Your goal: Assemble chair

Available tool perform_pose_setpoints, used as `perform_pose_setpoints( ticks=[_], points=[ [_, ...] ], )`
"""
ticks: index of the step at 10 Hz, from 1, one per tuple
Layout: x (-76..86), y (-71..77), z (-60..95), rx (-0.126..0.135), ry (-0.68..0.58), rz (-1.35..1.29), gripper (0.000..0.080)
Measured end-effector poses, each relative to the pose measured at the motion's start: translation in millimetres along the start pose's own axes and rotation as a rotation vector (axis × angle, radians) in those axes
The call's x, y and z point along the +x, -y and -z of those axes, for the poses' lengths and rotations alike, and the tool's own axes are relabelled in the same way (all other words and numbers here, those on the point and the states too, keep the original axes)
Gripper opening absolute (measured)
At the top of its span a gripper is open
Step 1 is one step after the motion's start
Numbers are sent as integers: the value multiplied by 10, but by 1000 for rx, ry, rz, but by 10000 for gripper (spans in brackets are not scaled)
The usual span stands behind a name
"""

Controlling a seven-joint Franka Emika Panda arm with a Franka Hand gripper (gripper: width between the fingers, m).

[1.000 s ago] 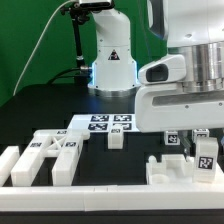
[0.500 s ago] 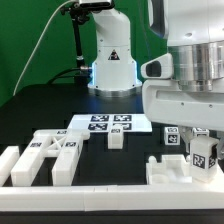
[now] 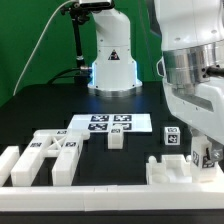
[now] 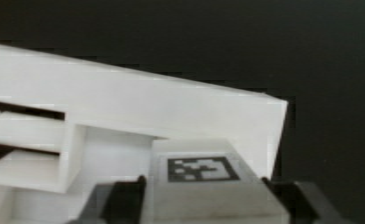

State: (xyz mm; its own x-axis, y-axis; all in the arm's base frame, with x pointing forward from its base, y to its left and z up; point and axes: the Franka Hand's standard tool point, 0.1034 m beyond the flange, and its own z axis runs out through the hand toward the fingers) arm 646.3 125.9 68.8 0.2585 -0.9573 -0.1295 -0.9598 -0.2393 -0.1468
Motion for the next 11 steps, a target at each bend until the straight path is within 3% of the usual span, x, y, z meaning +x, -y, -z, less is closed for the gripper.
perform_pose_setpoints(
  ticks=[1,2,3,4,5,6,8,9,10,11],
  points=[
    [-12,-9,-5,-7,-5,121,384],
    [14,-8,12,-19,-2,331,562],
    [57,14,43,-21,3,478,622],
    [65,-4,51,-43,12,683,622],
    [64,-2,60,-37,6,759,644],
    [131,7,95,4,-27,755,648],
    [140,-5,79,-14,-37,952,649],
    [113,35,74,-45,-84,1159,649],
    [25,54,64,-68,-103,1310,649],
    [-59,52,44,-68,-99,1310,649]
  ],
)
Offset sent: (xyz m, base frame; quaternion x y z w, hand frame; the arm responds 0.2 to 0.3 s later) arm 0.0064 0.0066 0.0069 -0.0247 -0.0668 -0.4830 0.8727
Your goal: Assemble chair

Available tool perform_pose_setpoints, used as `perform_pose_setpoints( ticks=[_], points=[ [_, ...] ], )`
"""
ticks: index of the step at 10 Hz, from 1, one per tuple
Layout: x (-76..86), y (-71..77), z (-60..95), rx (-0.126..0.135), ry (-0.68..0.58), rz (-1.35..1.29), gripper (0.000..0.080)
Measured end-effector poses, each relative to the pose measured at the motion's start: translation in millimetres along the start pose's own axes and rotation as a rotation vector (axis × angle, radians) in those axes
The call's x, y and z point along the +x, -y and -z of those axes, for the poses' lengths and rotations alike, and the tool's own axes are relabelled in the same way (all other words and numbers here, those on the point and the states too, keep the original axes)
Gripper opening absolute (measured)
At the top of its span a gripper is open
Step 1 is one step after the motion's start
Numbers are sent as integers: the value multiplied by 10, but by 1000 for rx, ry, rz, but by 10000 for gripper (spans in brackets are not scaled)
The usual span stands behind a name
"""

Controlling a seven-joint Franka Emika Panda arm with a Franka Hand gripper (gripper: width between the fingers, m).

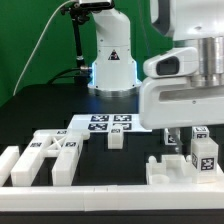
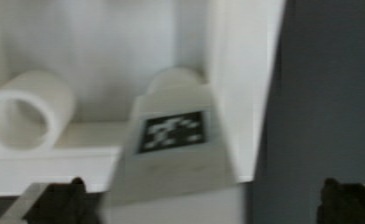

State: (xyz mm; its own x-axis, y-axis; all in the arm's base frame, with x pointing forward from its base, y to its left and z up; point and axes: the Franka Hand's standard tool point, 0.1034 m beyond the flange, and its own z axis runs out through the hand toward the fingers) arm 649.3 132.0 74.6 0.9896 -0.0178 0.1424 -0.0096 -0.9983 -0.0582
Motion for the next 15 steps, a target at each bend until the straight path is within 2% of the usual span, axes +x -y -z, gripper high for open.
perform_pose_setpoints(
  ticks=[1,2,3,4,5,10,13,15],
  points=[
    [2,-13,-1,1,0,-5,649],
    [4,-25,-1,0,0,-8,513],
    [3,-20,-2,2,0,-83,513],
    [4,-29,-3,1,0,-152,374],
    [5,-38,-3,0,0,-220,304],
    [9,-74,-10,-4,14,-887,304],
    [-15,-81,-17,50,80,-1294,303],
    [-19,-94,-23,54,80,-1307,300]
  ],
)
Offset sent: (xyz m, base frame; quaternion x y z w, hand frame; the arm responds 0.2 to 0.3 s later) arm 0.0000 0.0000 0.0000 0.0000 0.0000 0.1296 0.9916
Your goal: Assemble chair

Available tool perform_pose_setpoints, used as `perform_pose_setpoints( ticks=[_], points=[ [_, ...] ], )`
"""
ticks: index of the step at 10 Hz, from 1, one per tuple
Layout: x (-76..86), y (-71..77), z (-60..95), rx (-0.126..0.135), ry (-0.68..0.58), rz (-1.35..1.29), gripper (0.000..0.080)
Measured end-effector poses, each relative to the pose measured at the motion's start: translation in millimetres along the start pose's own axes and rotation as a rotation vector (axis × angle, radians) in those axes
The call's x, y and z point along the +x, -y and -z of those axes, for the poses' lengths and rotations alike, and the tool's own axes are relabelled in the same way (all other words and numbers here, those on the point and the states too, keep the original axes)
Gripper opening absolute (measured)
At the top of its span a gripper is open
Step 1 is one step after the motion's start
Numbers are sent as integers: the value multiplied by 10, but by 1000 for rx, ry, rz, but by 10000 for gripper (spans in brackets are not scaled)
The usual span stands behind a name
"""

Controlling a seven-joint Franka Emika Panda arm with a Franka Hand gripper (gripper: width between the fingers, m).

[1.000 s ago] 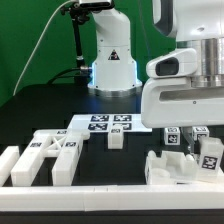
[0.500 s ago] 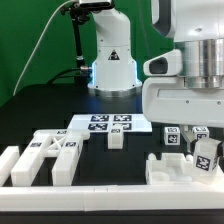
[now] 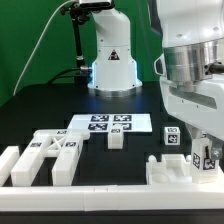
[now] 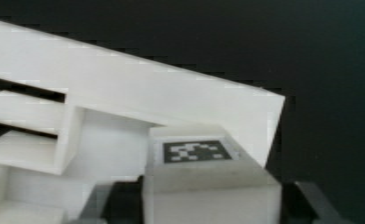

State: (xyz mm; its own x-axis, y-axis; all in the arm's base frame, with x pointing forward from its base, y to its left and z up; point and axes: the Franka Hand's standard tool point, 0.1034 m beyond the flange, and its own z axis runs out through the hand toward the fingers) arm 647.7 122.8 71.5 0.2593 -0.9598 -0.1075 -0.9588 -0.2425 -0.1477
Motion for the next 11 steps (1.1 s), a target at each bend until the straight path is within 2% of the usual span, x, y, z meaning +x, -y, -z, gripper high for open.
perform_pose_setpoints(
  ticks=[1,2,3,4,5,6,9,11],
  points=[
    [-1,0,0,0,0,21,300],
    [1,-7,-2,-7,-9,144,461],
    [-1,-15,-7,-17,-16,346,581],
    [21,-42,-10,-35,-3,551,635],
    [23,-75,-7,-64,24,706,635],
    [-3,-91,-9,-79,30,789,646],
    [23,-87,-5,-84,27,1013,649],
    [31,20,30,-95,-37,1427,649]
  ],
)
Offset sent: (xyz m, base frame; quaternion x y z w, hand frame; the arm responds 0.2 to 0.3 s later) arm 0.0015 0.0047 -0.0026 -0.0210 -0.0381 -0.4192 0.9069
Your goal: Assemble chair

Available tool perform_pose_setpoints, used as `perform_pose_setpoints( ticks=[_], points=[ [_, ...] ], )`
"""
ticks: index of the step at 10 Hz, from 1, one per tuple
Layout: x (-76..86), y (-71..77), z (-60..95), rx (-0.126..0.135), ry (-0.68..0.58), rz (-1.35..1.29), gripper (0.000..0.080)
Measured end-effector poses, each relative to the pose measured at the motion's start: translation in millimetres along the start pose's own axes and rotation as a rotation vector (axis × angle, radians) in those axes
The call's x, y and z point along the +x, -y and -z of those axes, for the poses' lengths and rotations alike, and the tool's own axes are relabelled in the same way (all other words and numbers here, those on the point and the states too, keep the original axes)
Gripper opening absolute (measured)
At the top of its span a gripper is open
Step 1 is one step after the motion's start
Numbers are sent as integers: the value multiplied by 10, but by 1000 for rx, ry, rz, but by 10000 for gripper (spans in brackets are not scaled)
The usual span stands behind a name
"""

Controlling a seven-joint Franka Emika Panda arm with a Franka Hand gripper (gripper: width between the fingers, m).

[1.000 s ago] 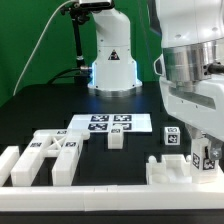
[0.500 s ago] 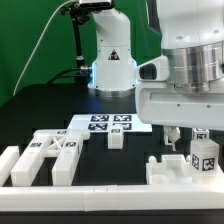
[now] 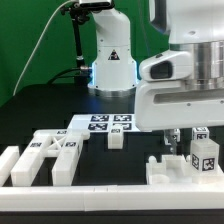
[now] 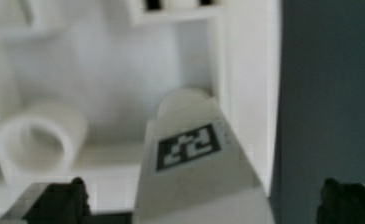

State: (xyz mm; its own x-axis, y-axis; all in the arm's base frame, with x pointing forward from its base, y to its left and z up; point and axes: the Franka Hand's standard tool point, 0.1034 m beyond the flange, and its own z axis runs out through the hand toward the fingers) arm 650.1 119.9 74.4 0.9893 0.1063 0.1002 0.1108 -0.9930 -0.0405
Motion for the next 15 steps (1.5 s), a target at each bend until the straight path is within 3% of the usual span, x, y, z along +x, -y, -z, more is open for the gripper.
perform_pose_setpoints(
  ticks=[1,2,3,4,5,6,13,15],
  points=[
    [16,10,7,1,-8,98,649],
    [14,14,5,4,-8,15,649],
    [15,8,6,2,-8,22,548],
    [15,8,6,2,-8,17,548],
    [15,17,5,6,-7,-89,346],
    [14,7,5,5,-7,-164,287],
    [17,-36,12,7,-8,-788,287],
    [-9,-40,35,-1,51,-1115,287]
  ],
)
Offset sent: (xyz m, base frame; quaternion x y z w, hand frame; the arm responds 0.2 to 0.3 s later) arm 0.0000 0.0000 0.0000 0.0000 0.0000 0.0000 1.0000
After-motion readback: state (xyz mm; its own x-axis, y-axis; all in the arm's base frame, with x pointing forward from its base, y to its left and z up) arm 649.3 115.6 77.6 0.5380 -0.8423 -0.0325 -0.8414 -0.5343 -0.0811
